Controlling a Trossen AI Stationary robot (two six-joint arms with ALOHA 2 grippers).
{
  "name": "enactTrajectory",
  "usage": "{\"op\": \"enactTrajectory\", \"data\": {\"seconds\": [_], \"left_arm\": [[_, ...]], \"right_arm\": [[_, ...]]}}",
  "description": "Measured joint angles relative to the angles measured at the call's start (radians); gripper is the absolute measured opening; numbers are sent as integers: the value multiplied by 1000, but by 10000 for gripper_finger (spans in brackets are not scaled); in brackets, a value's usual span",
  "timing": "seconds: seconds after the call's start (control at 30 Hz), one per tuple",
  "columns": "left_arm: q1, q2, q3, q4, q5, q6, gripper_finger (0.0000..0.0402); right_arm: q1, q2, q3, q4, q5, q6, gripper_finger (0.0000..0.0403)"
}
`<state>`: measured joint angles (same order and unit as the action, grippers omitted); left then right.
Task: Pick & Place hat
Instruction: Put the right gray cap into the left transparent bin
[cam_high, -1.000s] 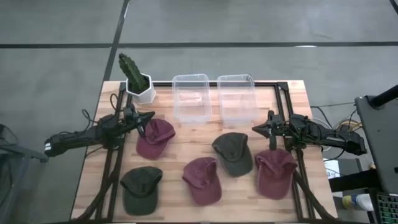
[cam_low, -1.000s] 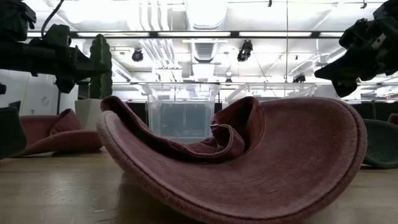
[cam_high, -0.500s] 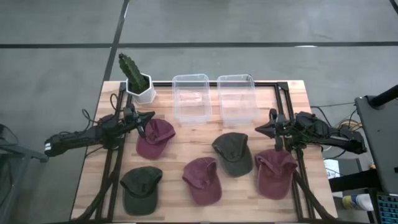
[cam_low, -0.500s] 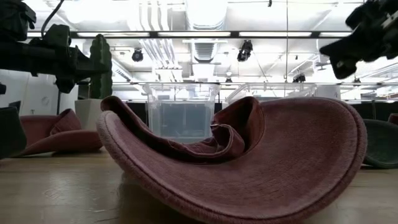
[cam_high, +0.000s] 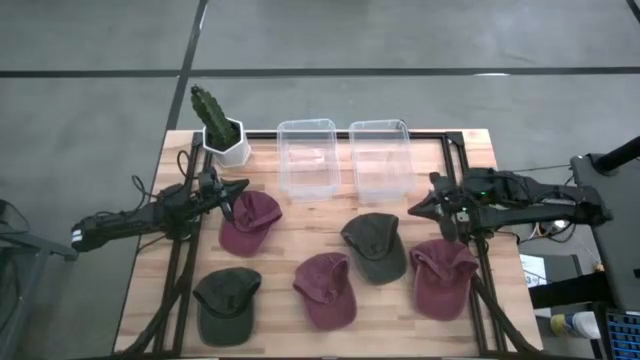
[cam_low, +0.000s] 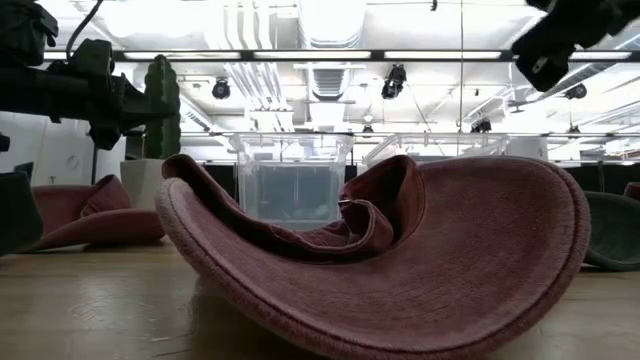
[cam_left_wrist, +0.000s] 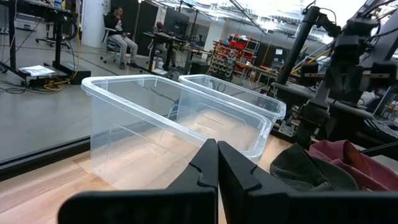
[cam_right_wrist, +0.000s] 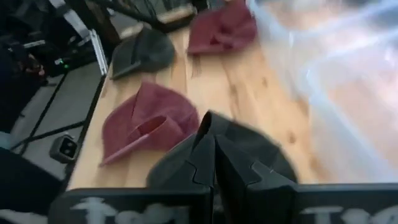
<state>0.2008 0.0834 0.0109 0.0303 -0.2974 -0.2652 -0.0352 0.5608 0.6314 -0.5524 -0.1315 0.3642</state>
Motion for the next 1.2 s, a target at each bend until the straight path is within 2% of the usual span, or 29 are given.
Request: {"op": "enactTrajectory", "data": {"seconds": [0.3, 0.4, 0.73, 0.9, 1.2], "left_arm": [[0, 0, 0, 0, 0, 6, 2], [0, 3, 0, 0, -1, 7, 2], [0, 16, 0, 0, -3, 8, 2], [0, 19, 0, 0, -3, 9, 2], [0, 19, 0, 0, -4, 53, 2]], "right_arm": [[16, 324, 182, -326, -11, 359, 9], [16, 386, 196, -399, -11, 373, 9], [18, 460, 197, -403, -59, 393, 13], [18, 463, 197, -405, -64, 446, 47], [17, 464, 197, -405, -60, 508, 142]]}}
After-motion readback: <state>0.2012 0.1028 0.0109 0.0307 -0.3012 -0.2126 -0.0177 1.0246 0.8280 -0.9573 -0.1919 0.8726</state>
